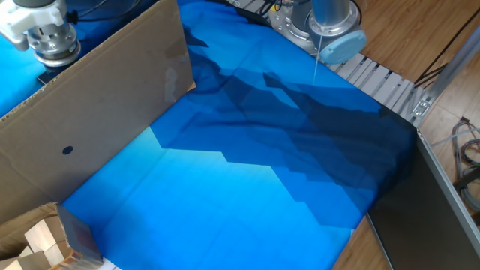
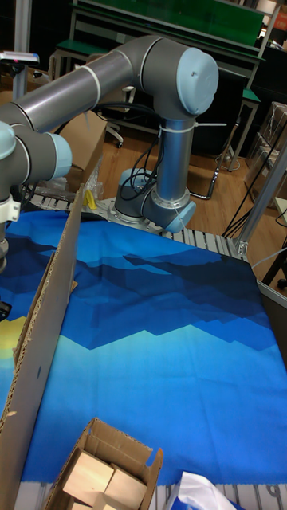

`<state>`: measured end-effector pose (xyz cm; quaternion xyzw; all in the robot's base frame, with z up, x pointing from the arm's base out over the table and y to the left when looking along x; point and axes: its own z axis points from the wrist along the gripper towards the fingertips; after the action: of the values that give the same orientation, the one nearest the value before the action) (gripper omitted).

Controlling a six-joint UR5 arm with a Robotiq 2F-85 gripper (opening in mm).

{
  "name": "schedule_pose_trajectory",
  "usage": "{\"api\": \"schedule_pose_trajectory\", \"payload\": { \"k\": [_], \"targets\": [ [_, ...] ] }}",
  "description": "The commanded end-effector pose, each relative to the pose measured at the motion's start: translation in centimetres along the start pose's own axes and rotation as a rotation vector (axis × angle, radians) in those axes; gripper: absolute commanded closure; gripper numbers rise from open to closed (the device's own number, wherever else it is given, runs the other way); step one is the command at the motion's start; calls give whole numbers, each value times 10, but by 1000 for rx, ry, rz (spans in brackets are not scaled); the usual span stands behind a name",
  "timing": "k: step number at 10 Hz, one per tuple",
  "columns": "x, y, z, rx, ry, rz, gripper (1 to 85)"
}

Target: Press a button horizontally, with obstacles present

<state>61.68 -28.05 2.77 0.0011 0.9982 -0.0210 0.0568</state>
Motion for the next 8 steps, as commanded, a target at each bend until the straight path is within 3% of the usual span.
{"api": "schedule_pose_trajectory", "payload": {
  "k": [1, 7, 8],
  "targets": [
    [4, -1, 0, -5, -1, 7, 847],
    [7, -8, 0, 24, 6, 5, 847],
    [7, -16, 0, 54, 7, -12, 847]
  ]
}}
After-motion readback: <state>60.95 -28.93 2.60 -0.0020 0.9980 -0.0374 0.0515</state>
